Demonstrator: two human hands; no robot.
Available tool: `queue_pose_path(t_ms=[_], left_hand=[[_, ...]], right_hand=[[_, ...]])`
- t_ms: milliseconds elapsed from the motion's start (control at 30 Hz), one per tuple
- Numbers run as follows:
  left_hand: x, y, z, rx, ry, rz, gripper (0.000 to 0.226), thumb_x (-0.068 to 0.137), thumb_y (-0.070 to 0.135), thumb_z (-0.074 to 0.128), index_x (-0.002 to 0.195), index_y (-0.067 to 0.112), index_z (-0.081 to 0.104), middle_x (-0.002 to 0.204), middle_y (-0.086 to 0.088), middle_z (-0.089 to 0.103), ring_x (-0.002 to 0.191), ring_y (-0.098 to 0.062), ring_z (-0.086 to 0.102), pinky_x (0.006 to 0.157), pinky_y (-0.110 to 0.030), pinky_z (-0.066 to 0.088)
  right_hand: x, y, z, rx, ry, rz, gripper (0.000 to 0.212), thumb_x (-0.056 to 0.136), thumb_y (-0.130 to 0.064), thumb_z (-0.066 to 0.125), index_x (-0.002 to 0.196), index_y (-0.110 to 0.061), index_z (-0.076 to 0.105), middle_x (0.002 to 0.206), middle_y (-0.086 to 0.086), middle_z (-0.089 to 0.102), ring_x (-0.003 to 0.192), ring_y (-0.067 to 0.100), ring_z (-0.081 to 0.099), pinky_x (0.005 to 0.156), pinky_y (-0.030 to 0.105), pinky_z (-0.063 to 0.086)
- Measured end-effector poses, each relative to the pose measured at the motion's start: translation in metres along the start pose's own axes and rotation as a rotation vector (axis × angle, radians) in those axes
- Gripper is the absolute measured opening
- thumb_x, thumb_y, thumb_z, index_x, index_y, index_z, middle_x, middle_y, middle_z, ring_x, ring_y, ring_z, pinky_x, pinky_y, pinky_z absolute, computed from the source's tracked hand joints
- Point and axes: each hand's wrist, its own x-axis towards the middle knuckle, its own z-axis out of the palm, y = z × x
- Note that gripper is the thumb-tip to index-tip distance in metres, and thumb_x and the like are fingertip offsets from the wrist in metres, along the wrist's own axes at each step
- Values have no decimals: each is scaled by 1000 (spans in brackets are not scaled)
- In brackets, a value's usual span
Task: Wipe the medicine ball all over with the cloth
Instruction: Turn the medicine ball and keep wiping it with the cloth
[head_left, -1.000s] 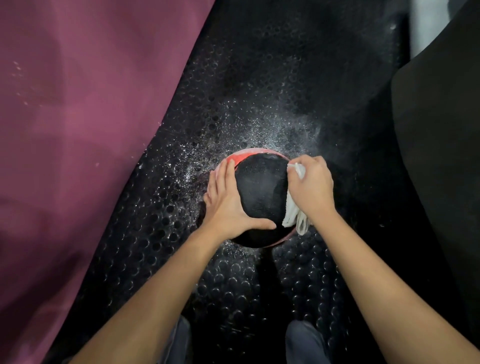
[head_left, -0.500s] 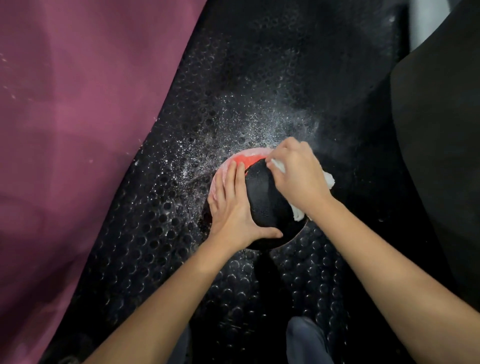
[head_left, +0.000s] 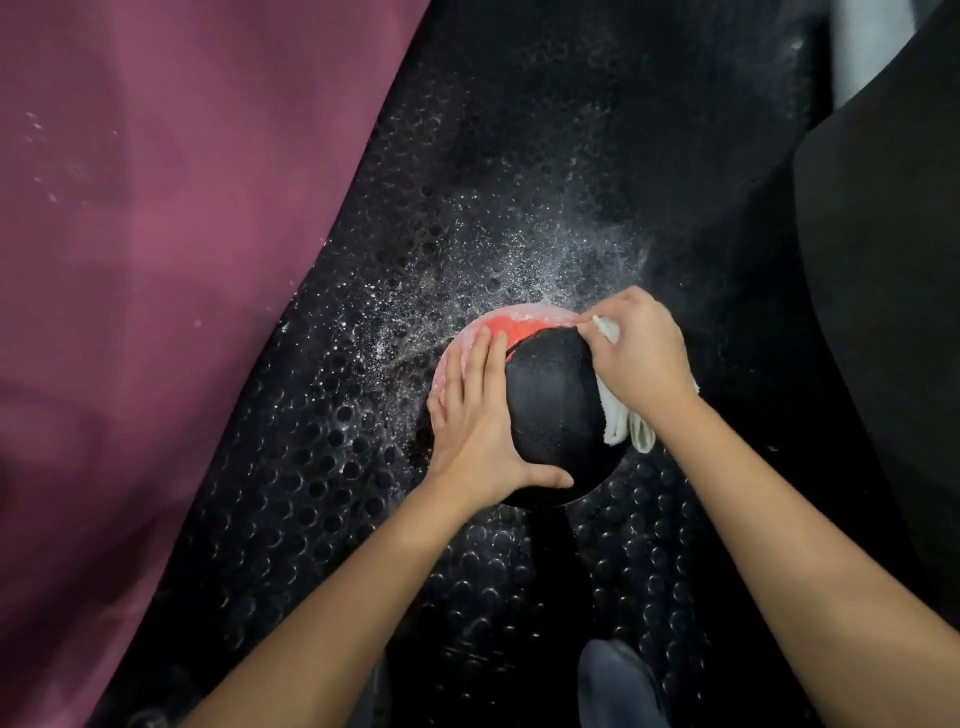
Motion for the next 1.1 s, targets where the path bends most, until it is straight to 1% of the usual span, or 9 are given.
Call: queue_pose_path(t_ms=[167, 333, 400, 467, 600, 733, 900, 1033, 1100], left_hand=[[12, -16, -15, -62, -86, 62, 158, 44, 55, 91, 151, 23, -21, 156, 13, -29, 142, -8, -29, 114, -45, -12], [12, -20, -16, -120, -40, 63, 154, 45, 58, 89, 152, 24, -16, 157, 16, -23, 144, -5, -24, 120, -52, -3], [14, -17, -16, -112, -38, 50, 154, 46, 57, 89, 152, 25, -17, 158, 16, -23, 144, -6, -23, 119, -54, -3], [18, -15, -17, -105, -45, 33, 154, 45, 57, 90, 152, 25, -17, 158, 16, -23, 144, -8, -23, 119, -55, -3], [18, -11, -13, -102, -18, 31, 154, 44, 58, 90, 152, 25, -15, 158, 15, -21, 145, -11, -24, 118, -57, -3], [21, 1, -9, -34, -19, 34, 153, 47, 61, 87, 152, 21, -16, 158, 12, -22, 145, -11, -24, 117, -55, -3], [26, 1, -9, -75, -2, -18, 155, 45, 61, 88, 153, 22, -16, 160, 11, -19, 146, -14, -24, 119, -54, -3], [26, 5, -8, -35, -8, 2, 155, 46, 62, 88, 152, 22, -18, 159, 11, -21, 146, -15, -24, 118, -56, -2], [28, 6, -8, -44, -11, -14, 156, 45, 61, 88, 151, 23, -19, 158, 12, -21, 145, -14, -25, 119, -57, -1]], right_hand=[[13, -3, 2, -9, -55, 46, 20, 94, -23, 53, 102, -10, 66, 103, 10, 56, 99, 31, 54, 75, 32, 36], [18, -6, 2, 127, -62, 141, 32, 89, -23, 57, 117, -10, 50, 115, 10, 56, 107, 29, 52, 77, 27, 31], [18, -13, -1, 53, -65, 85, 24, 89, -15, 54, 111, -8, 58, 112, 14, 58, 107, 33, 51, 78, 28, 31], [10, -24, -2, -74, -38, -86, 20, 89, -7, 50, 104, -4, 63, 108, 16, 59, 104, 35, 51, 83, 32, 31], [-12, -37, -1, -202, -120, -418, 30, 89, -3, 46, 113, -8, 63, 122, 11, 52, 107, 29, 41, 91, 33, 34], [10, -29, -9, -100, -75, -182, 27, 91, -3, 50, 109, -14, 67, 119, 8, 47, 110, 27, 42, 79, 24, 30], [-7, -44, -4, -213, -155, -460, 30, 93, -6, 47, 116, -17, 63, 124, 6, 45, 108, 24, 38, 85, 29, 37], [18, -39, -10, -169, -84, -255, 30, 92, -6, 49, 116, -16, 64, 122, 6, 47, 109, 25, 39, 89, 31, 38], [9, -46, -6, -216, -111, -339, 33, 91, -3, 49, 117, -17, 64, 123, 6, 46, 109, 25, 38, 86, 30, 37]])
